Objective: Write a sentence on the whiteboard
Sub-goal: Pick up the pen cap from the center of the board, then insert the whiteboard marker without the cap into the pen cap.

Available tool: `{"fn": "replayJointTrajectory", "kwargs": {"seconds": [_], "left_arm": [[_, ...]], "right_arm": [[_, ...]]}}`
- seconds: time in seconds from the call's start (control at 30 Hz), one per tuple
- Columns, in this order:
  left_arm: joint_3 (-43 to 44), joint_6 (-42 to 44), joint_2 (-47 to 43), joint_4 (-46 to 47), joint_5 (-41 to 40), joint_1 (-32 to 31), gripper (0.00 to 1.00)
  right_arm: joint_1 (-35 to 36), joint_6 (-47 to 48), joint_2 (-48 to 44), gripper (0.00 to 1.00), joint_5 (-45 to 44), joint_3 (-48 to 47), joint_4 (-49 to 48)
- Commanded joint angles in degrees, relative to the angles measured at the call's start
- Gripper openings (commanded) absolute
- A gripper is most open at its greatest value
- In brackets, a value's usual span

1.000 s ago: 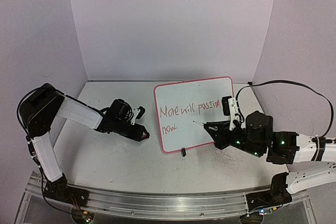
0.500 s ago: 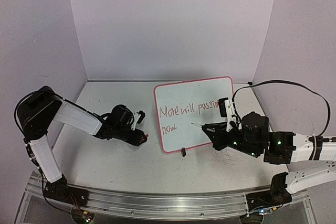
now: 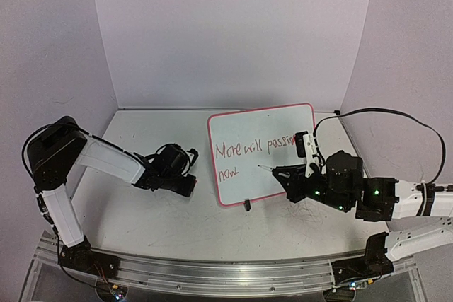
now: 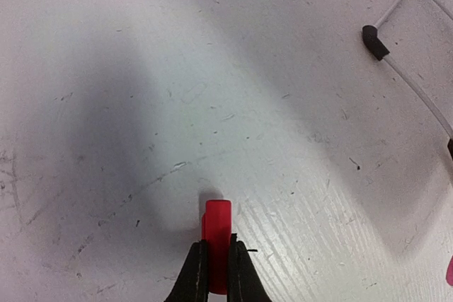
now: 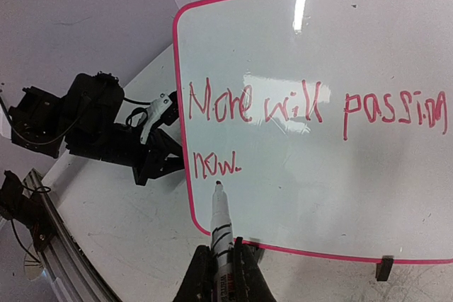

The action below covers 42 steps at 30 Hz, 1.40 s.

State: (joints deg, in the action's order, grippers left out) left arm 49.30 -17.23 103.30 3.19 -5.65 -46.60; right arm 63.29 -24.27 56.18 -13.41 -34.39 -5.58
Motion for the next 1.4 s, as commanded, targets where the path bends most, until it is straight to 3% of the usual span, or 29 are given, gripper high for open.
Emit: {"fn": "replayJointTrajectory", "kwargs": {"seconds": [0.0,0.17,0.27,0.4,0.53,0.67,0.87,1.37], "left_arm": [[-3.9,-3.8,-6.1,-8.2,-2.3,-0.2,0.02],[-7.5,-6.8,-19.6,-12.5,-0.1,-0.2,0.00],[-9.5,-7.1,-29.1,-13.2,6.9,-0.3,0.00],[-10.6,-3.0,-40.0,-12.7,21.2,-1.3,0.00],[-9.8,4.2,-47.3,-12.8,24.8,-6.7,0.00],[-8.5,11.0,-48.3,-13.5,25.1,-10.9,0.00],[-7.9,17.0,-46.5,-14.1,25.2,-12.5,0.00],[-8.6,19.4,-47.7,-14.1,26.0,-12.8,0.00]], "right_arm": [[-0.1,0.3,0.0,0.00,-0.6,-3.0,-2.0],[-0.2,0.7,0.9,0.00,0.2,-4.7,-2.0],[-0.3,2.8,2.9,0.00,5.1,-7.3,-1.9],[-1.7,6.2,9.2,0.00,21.4,-14.4,0.5],[-3.6,7.3,13.8,0.00,41.2,-20.1,0.8],[-3.7,7.2,16.5,0.00,50.7,-23.6,1.2],[-3.7,7.4,18.6,0.00,50.6,-24.7,3.8],[-3.7,8.9,23.7,0.00,46.1,-25.0,8.1]]}}
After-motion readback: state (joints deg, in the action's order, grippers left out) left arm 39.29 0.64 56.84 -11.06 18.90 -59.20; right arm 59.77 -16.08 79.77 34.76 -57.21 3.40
